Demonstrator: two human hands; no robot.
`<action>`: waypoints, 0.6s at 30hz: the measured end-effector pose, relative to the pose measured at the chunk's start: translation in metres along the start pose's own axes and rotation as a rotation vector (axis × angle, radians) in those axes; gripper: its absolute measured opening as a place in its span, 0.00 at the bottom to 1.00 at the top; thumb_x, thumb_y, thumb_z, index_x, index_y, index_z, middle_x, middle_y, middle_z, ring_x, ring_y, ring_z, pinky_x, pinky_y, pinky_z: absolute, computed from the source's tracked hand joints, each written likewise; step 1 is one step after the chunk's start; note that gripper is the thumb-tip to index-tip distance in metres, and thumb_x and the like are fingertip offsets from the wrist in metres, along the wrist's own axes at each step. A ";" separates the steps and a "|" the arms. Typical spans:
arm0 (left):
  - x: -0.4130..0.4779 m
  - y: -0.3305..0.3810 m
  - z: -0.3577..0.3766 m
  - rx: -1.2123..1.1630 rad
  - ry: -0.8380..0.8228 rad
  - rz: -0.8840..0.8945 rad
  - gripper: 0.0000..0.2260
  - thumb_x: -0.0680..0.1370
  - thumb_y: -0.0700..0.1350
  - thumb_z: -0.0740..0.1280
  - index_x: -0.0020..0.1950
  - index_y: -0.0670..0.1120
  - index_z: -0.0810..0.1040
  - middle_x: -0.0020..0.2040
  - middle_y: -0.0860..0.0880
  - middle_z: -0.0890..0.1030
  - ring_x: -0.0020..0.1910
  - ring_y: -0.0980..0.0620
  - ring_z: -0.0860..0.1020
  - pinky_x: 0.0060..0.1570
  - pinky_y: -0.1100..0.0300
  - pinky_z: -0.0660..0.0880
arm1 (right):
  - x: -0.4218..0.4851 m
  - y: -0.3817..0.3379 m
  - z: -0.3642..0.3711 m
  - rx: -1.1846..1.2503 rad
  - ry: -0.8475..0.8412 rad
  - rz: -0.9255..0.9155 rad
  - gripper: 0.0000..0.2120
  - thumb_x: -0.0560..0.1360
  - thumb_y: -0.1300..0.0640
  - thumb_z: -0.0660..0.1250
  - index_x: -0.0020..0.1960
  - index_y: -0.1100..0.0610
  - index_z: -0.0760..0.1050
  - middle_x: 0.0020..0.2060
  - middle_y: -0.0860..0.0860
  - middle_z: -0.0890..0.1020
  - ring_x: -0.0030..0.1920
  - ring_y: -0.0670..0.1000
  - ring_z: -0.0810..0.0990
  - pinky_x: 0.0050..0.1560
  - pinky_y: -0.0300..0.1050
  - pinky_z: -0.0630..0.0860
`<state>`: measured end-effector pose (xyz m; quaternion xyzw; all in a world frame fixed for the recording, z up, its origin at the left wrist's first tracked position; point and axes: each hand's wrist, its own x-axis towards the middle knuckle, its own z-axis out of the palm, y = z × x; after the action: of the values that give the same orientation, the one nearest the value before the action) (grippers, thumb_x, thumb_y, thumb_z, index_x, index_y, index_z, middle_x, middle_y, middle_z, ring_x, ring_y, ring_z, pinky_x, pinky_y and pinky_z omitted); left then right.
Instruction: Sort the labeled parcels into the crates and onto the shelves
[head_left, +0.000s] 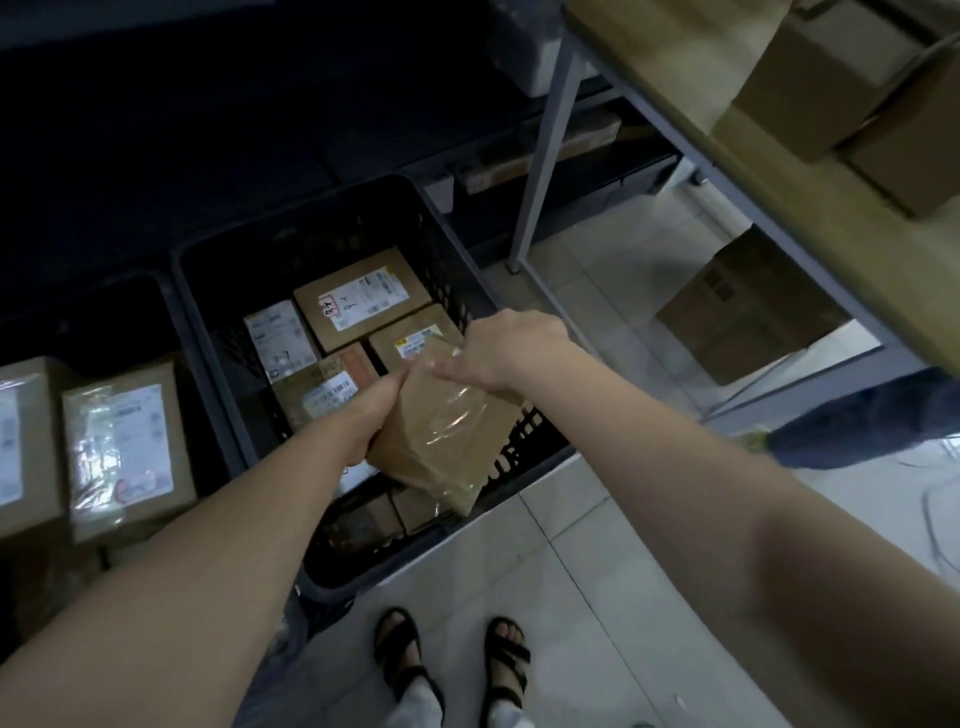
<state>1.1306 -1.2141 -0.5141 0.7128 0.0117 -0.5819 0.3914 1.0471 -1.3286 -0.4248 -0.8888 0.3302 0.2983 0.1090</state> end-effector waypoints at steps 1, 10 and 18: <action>0.002 -0.001 -0.002 0.012 0.016 -0.003 0.24 0.76 0.65 0.59 0.50 0.47 0.81 0.39 0.45 0.83 0.41 0.46 0.81 0.40 0.57 0.76 | 0.001 -0.004 0.001 -0.039 0.018 -0.028 0.35 0.74 0.28 0.52 0.66 0.53 0.73 0.62 0.52 0.76 0.60 0.57 0.76 0.43 0.48 0.68; 0.005 0.002 -0.003 0.134 0.124 -0.157 0.32 0.73 0.73 0.51 0.46 0.45 0.76 0.44 0.41 0.80 0.41 0.43 0.79 0.41 0.51 0.77 | 0.015 -0.010 0.002 -0.104 -0.028 -0.083 0.33 0.75 0.29 0.52 0.61 0.54 0.74 0.50 0.51 0.74 0.54 0.56 0.76 0.41 0.49 0.68; 0.015 0.007 -0.003 0.134 0.172 -0.203 0.44 0.70 0.76 0.47 0.65 0.42 0.72 0.60 0.40 0.77 0.59 0.41 0.76 0.64 0.46 0.69 | 0.029 -0.004 0.003 -0.131 -0.031 -0.068 0.30 0.78 0.32 0.48 0.59 0.53 0.74 0.59 0.53 0.77 0.53 0.57 0.77 0.40 0.48 0.67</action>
<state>1.1415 -1.2238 -0.5229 0.7795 0.0785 -0.5549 0.2798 1.0658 -1.3400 -0.4443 -0.9000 0.2780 0.3293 0.0659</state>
